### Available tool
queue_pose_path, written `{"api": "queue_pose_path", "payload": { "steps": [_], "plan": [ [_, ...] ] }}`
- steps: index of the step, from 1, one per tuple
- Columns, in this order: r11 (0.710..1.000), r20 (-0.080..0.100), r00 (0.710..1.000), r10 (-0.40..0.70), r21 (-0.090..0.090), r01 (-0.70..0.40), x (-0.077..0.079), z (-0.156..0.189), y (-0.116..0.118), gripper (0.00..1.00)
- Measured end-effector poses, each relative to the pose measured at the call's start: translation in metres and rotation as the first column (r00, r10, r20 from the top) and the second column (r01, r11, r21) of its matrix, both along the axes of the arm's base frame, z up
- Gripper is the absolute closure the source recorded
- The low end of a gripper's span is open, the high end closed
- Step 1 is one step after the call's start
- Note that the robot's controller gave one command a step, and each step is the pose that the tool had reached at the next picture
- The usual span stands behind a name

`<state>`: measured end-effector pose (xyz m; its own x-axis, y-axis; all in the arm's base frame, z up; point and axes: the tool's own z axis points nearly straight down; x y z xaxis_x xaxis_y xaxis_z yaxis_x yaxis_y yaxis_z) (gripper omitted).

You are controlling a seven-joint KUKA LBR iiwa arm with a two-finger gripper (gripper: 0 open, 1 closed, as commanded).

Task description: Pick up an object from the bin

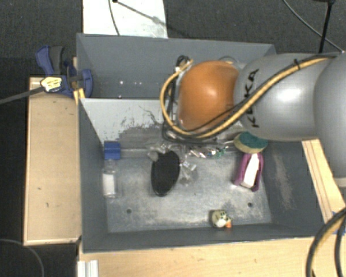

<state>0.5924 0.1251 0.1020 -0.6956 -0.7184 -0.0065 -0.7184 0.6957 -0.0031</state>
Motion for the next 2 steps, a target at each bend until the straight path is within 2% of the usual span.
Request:
{"api": "queue_pose_path", "payload": {
  "steps": [1,2],
  "plan": [
    [0.913,0.000,0.913,0.407,-0.001,-0.407,-0.001,0.003,0.006,0.00],
    [0.657,-0.003,0.657,0.754,-0.003,-0.754,0.001,-0.031,-0.016,0.00]
  ]
}}
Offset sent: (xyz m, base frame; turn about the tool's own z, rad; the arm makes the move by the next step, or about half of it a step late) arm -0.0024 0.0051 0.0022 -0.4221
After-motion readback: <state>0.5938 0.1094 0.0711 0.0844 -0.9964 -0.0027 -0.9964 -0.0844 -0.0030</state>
